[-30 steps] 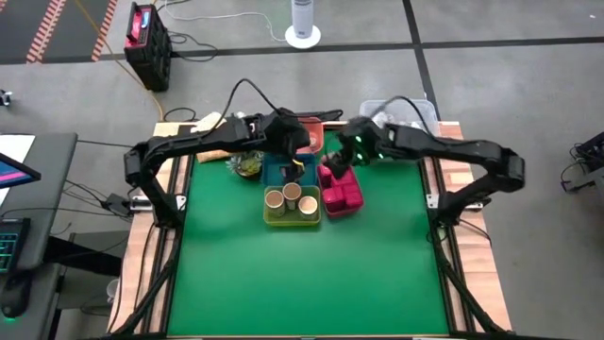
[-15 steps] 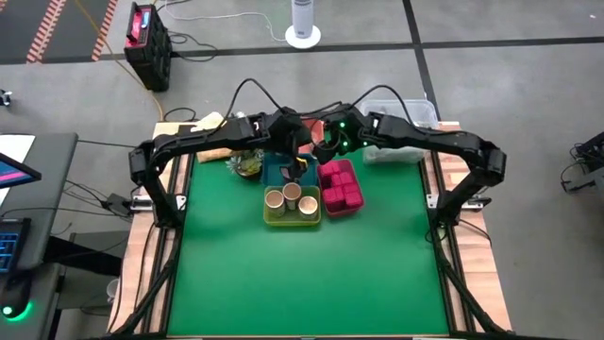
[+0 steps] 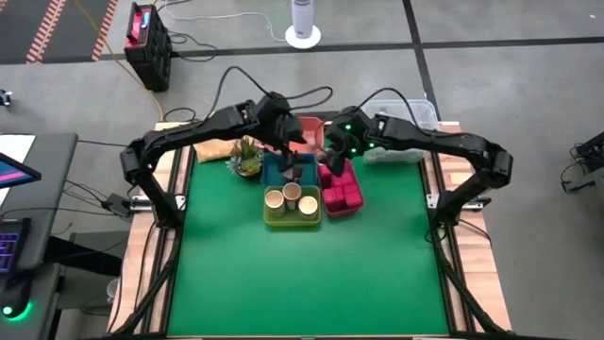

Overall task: Sort spices by type
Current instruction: Put the right brown seasoning bottle into the orange bin

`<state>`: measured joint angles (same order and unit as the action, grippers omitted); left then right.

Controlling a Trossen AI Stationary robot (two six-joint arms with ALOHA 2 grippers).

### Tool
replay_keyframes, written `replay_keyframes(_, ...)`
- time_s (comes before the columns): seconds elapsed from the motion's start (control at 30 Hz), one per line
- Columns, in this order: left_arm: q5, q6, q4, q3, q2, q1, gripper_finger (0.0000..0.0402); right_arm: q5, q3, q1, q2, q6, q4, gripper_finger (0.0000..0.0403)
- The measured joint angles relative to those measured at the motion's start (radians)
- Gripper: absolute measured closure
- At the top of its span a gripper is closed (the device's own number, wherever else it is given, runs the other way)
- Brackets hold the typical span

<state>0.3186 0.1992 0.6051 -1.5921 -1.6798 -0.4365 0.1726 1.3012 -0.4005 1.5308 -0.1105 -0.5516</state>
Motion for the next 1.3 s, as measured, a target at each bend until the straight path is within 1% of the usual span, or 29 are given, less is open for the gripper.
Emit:
replay_keyframes(0.1,0.0,-0.002,0.018,0.0,0.007,-0.014,0.0109,0.064,-0.044,-0.017,-0.048,0.027,0.063,0.019)
replay_keyframes(0.17,-0.011,0.001,0.019,0.0,0.007,-0.013,0.0109,0.083,-0.061,-0.033,-0.072,-0.017,0.125,0.019)
replay_keyframes(0.23,-0.042,0.004,0.013,0.0,0.007,0.0,0.0109,0.128,-0.071,-0.053,-0.077,-0.077,0.183,0.019)
replay_keyframes(0.3,-0.099,0.021,-0.016,0.0,0.008,0.016,0.0109,0.166,-0.075,-0.065,-0.067,-0.13,0.225,0.019)
replay_keyframes(0.4,-0.167,0.071,-0.068,0.0,0.008,0.036,0.0107,0.172,-0.076,-0.067,-0.049,-0.186,0.256,0.019)
replay_keyframes(0.47,-0.177,0.096,-0.082,0.0,0.008,0.043,0.0103,0.192,-0.076,-0.067,-0.04,-0.22,0.277,0.019)
replay_keyframes(0.57,-0.178,0.104,-0.084,0.0,0.006,0.046,0.0095,0.194,-0.077,-0.067,-0.039,-0.255,0.279,0.019)
replay_keyframes(0.67,-0.172,0.102,-0.101,0.0,-0.007,0.048,0.0089,0.193,-0.077,-0.066,-0.039,-0.257,0.31,0.019)
replay_keyframes(0.8,-0.147,0.141,-0.114,0.0,-0.006,0.049,0.0083,0.198,-0.077,-0.074,-0.039,-0.258,0.327,0.019)
replay_keyframes(1.2,-0.167,0.226,-0.131,0.011,-0.007,0.051,0.0084,0.239,-0.077,-0.077,-0.038,-0.296,0.383,0.019)
replay_keyframes(1.3,-0.167,0.26,-0.128,0.011,-0.007,0.051,0.0095,0.25,-0.076,-0.075,-0.039,-0.293,0.391,0.019)
